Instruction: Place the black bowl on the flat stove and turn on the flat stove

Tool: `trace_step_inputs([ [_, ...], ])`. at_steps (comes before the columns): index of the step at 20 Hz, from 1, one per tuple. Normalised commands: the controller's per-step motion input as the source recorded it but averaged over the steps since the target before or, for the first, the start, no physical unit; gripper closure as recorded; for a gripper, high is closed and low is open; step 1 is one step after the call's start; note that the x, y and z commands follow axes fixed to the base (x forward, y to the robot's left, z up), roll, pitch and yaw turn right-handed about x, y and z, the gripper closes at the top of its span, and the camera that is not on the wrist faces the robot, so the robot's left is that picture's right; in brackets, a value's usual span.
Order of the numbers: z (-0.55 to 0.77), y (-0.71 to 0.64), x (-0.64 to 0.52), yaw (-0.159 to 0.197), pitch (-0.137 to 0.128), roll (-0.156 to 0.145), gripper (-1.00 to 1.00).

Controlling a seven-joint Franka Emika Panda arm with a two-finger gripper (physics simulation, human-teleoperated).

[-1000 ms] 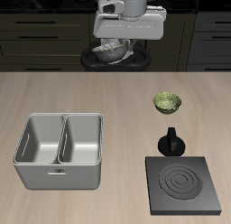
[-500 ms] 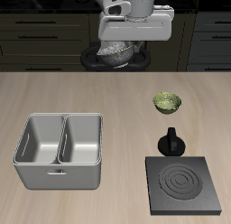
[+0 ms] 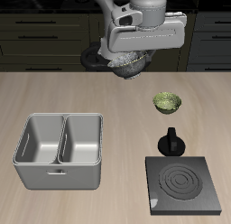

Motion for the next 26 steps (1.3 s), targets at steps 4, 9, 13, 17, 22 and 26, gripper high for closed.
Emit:
trace_step_inputs([
  [4, 0.02, 0.23, 0.50, 0.025, 0.012, 0.021, 1.00],
  [9, 0.01, 0.19, 0.41, 0.013, 0.013, 0.011, 1.00],
  [13, -0.03, 0.07, 0.33, 0.003, 0.015, 0.003, 1.00],
  [17, -0.07, 0.13, 0.38, 0.009, 0.025, -0.009, 1.00],
  [22, 0.00, 0.34, 0.38, 0.016, 0.014, 0.031, 1.00],
  [26, 0.06, 0.32, 0.19, 0.004, -0.007, 0.034, 1.00],
])
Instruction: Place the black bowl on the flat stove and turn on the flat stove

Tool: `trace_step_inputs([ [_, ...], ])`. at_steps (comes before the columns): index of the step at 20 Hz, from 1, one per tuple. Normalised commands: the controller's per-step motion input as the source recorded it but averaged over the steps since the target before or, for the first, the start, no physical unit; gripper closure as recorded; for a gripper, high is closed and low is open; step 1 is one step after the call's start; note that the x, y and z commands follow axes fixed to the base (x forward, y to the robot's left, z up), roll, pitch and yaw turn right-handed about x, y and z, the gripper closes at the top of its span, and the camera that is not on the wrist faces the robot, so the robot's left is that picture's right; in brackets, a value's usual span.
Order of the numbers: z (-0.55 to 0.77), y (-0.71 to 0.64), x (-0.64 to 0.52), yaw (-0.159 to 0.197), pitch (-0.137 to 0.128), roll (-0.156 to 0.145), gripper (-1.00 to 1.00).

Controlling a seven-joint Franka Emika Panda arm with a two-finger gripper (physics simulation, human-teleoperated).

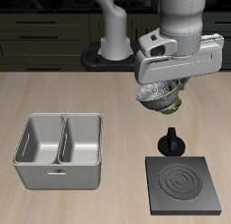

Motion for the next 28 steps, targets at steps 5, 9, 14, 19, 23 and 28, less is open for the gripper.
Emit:
trace_step_inputs([
  [5, -0.03, 0.36, 0.35, 0.033, 0.006, 0.023, 1.00],
  [9, -0.13, 0.11, 0.28, 0.027, 0.019, 0.003, 1.00],
  [14, -0.18, 0.08, 0.23, 0.023, 0.012, 0.004, 1.00],
  [19, -0.49, -0.02, 0.25, -0.011, 0.069, -0.017, 1.00],
  [23, -0.47, -0.12, 0.12, 0.013, 0.066, -0.033, 1.00],
  [28, -0.24, -0.13, 0.05, 0.005, 0.026, -0.009, 1.00],
])
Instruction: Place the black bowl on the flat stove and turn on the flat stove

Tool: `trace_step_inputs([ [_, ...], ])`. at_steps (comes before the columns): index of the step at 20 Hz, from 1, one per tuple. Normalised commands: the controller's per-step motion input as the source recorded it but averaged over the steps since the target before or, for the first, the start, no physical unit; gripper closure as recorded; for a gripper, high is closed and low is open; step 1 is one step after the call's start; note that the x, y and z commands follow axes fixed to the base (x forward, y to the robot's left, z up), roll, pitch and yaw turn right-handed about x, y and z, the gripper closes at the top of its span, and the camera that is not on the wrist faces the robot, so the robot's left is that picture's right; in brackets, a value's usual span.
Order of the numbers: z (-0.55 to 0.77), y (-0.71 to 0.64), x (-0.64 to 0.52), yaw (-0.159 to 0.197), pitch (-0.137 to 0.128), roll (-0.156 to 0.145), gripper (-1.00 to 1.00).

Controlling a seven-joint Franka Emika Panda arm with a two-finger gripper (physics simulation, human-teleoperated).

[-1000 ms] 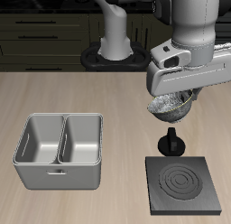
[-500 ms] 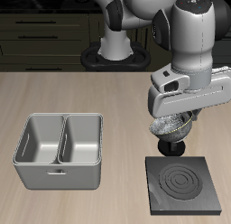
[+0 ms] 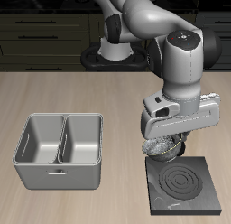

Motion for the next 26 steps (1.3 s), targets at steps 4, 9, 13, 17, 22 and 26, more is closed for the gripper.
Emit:
trace_step_inputs([
  [4, -0.16, 0.10, 0.00, 0.025, 0.011, 0.011, 1.00],
  [9, -0.14, 0.09, 0.09, 0.031, 0.009, 0.016, 1.00],
  [13, -0.12, 0.18, 0.12, 0.024, 0.006, 0.021, 1.00],
  [17, -0.10, 0.15, 0.10, 0.018, 0.001, 0.002, 1.00],
  [22, -0.18, 0.28, 0.09, 0.014, 0.020, 0.019, 1.00],
  [26, -0.20, 0.21, 0.05, 0.013, 0.033, 0.015, 1.00],
])
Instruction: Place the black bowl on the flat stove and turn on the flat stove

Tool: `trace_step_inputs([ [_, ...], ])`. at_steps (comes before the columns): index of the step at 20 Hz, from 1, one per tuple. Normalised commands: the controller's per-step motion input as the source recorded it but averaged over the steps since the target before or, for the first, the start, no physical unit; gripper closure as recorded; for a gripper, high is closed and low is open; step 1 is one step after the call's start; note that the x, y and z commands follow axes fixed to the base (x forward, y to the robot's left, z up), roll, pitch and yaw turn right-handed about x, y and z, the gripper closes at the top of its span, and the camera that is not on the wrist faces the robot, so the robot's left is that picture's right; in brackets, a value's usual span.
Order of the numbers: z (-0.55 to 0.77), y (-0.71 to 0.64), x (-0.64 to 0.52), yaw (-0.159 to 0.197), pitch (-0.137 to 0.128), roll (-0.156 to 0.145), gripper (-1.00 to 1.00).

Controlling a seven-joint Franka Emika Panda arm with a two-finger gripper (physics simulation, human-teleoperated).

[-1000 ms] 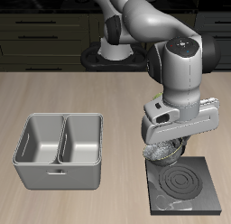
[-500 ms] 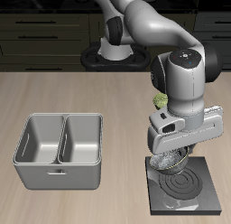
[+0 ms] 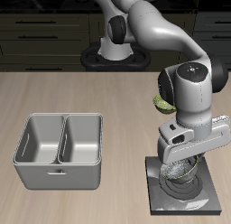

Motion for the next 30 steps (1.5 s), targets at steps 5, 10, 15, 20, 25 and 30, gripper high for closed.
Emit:
trace_step_inputs([
  [5, -0.14, 0.13, -0.03, 0.011, 0.039, 0.015, -1.00],
  [10, -0.12, 0.00, -0.04, -0.013, 0.027, 0.007, -1.00],
  [15, 0.08, 0.07, -0.14, -0.017, -0.021, 0.013, -1.00],
  [20, 0.36, -0.07, -0.57, -0.082, -0.086, 0.049, -1.00],
  [25, 0.31, -0.27, -0.44, -0.076, -0.036, -0.014, -1.00],
  [30, 0.18, -0.34, -0.30, -0.067, -0.022, -0.026, -1.00],
])
